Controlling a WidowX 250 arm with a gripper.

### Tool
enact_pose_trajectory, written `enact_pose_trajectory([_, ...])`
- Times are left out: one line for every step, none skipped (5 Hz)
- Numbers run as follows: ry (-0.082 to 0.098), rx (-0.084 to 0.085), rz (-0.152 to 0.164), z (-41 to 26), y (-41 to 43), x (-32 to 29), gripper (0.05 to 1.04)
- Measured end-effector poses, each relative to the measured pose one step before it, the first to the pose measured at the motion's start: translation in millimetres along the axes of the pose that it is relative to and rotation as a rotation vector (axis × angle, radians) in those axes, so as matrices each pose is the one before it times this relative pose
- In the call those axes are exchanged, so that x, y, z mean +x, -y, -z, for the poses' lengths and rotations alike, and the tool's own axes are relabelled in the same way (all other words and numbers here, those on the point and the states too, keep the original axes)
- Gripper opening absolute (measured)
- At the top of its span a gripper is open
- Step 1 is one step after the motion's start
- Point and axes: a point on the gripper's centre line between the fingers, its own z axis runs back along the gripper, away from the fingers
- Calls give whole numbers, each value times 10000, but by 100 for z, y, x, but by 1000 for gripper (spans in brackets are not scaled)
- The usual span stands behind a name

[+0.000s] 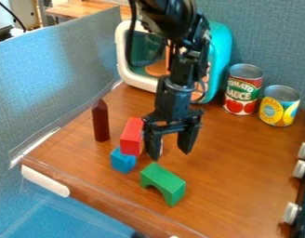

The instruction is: Put the green arch on the top of the red rectangle

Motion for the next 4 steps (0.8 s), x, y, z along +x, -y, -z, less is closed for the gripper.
enact_pose_trajectory([-515,-207,-1682,630,-419,-44,1000])
enact_pose_trajectory([-422,427,-433,1305,-703,489,1000])
enact_pose_trajectory([-158,352,192,789,-1077,-53,1000])
enact_pose_trajectory([-100,-98,122,134,-1206,-450,1000])
